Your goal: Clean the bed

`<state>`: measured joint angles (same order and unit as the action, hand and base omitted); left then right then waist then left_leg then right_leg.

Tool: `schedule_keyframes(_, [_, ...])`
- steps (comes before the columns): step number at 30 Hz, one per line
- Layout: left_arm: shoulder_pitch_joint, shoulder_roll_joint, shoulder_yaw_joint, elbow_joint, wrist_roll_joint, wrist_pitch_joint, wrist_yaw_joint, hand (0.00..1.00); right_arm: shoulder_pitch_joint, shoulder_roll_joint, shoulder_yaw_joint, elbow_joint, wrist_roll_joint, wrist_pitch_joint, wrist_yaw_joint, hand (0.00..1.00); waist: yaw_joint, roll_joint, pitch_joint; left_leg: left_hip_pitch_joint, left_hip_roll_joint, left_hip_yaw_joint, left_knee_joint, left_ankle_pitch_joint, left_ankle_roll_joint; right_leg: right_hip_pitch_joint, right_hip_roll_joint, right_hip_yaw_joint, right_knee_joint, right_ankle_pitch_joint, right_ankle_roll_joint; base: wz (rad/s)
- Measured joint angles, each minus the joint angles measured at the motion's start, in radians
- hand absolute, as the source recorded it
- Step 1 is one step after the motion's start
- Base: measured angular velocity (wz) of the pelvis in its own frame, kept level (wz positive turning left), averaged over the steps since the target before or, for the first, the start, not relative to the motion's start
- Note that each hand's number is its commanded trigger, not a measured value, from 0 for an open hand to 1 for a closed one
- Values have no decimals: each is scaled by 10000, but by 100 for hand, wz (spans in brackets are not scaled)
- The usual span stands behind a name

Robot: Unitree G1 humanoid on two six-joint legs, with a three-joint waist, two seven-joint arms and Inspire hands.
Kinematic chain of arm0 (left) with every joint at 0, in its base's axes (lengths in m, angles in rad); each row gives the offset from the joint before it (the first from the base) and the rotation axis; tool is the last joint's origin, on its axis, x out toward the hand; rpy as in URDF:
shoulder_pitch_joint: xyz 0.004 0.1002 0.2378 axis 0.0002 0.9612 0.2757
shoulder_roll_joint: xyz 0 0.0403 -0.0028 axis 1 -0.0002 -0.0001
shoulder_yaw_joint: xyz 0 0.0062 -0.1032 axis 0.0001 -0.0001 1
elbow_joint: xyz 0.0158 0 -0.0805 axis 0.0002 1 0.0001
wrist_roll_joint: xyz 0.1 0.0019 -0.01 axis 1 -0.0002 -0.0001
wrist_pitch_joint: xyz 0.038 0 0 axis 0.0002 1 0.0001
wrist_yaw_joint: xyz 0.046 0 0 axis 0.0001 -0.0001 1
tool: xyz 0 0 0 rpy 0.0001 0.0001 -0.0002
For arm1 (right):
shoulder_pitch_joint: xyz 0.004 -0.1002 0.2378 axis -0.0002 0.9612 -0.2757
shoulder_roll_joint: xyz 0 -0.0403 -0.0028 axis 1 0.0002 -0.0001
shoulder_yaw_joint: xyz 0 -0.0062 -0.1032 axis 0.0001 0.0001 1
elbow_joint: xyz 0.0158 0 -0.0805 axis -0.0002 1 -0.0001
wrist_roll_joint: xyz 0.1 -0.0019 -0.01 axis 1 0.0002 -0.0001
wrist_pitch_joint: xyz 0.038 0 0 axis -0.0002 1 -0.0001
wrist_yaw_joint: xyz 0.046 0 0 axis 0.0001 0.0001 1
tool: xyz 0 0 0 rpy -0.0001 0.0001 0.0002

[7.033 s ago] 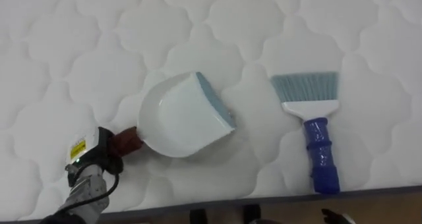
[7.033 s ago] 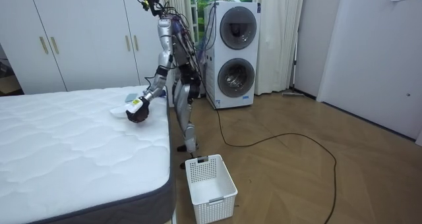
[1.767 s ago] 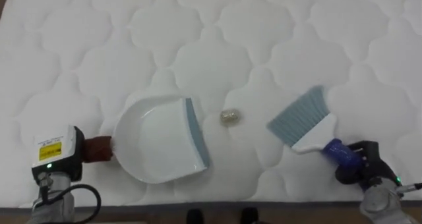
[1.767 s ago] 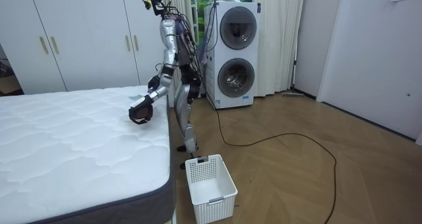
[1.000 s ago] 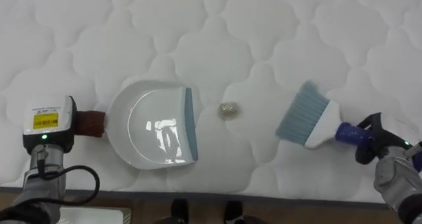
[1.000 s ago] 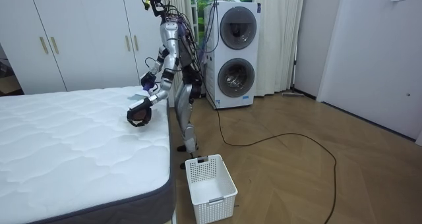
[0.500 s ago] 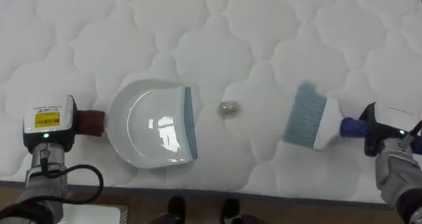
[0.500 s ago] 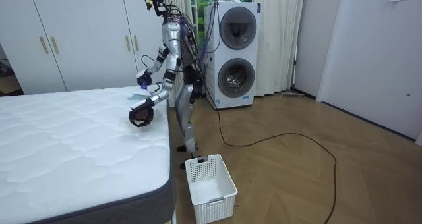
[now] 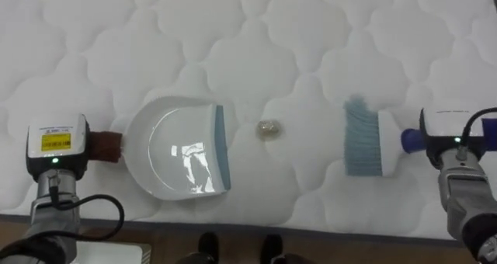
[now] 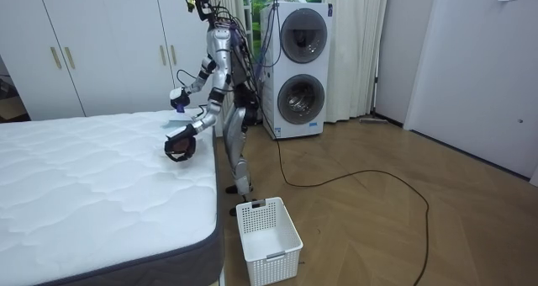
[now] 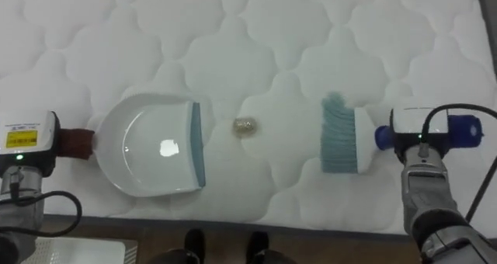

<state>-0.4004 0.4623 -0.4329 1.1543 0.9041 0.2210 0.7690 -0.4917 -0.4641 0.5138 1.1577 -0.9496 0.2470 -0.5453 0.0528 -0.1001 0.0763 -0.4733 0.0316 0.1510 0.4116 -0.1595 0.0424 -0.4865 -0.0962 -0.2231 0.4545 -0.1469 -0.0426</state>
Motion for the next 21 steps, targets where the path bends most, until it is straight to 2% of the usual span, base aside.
schedule_keyframes(3, [2,-265,-148,50,-187,331,-69,100,0,0,332,2,2,155,9,100,100,27,9,175,58,10,-174,29,-40,240,98,-58,-305,113,-23,0])
schedule_keyframes(4, [2,-275,-149,49,-214,358,-104,100,0,3,344,3,-24,159,9,100,100,27,9,186,76,2,-190,33,-47,276,116,-83,-367,134,-34,0])
schedule_keyframes(14, [-18,-340,-47,45,-473,514,-486,100,-1,167,522,0,28,460,-6,100,123,72,34,209,92,0,-501,99,-117,298,242,-155,-659,180,-55,0])
schedule_keyframes(20, [-70,-543,-87,46,-693,555,-775,100,-18,303,550,-14,709,734,-10,100,147,200,74,219,95,-29,-518,97,-120,373,256,-247,-766,205,-59,1])
schedule_keyframes(21, [-61,-612,-94,52,-709,554,-826,100,-16,359,545,1,862,741,15,100,147,248,105,272,98,-52,-517,96,-121,449,266,-264,-796,215,-53,5])
